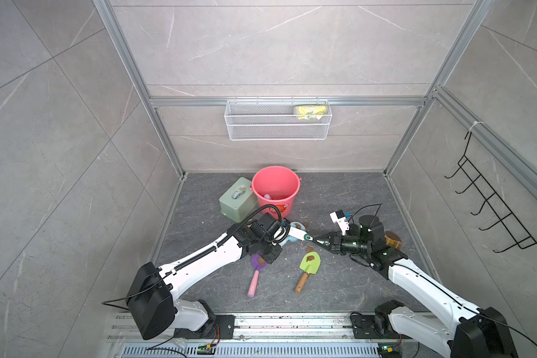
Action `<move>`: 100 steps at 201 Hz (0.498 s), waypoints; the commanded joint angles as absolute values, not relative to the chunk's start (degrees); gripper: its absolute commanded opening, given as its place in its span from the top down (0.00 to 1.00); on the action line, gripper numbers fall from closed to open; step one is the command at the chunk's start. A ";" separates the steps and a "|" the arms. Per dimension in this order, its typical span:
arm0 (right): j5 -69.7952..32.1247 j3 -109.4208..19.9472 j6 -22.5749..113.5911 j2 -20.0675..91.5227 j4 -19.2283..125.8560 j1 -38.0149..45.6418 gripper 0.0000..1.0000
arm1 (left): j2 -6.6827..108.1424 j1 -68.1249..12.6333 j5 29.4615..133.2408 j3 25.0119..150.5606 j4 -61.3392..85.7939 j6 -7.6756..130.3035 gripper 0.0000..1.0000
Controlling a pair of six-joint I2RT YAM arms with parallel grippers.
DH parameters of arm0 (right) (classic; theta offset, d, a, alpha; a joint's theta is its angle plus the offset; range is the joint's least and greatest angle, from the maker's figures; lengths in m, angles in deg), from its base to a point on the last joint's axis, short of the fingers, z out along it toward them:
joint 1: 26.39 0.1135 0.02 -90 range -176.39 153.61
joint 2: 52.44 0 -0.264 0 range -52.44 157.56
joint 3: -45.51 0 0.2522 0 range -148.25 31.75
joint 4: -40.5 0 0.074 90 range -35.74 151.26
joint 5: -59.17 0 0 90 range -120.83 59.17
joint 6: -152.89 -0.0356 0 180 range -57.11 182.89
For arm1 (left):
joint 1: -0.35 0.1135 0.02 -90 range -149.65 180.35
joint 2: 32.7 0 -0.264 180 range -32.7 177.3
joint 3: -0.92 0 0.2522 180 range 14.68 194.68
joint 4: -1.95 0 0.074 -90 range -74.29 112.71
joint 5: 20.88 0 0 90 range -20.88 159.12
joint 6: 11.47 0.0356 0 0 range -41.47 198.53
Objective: Brush the soil off the hand trowel and place it into the bucket
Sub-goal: Brush off the soil from the hand trowel.
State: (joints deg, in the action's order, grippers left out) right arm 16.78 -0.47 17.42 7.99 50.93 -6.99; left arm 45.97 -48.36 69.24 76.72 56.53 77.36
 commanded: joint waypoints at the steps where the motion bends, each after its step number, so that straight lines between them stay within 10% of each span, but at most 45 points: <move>1: 17.42 -1.98 20.43 8.62 51.84 -9.41 1.00 | 44.64 -47.99 69.75 78.67 54.68 76.75 1.00; 100: 20.47 -3.40 19.22 5.13 53.83 -12.91 1.00 | 45.08 -47.99 69.65 79.02 54.56 76.95 1.00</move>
State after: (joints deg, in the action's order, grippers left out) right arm 19.54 -4.54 21.22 6.48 56.90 -14.68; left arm 45.97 -48.27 69.24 76.72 56.29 77.36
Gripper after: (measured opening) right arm 0.126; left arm 0.271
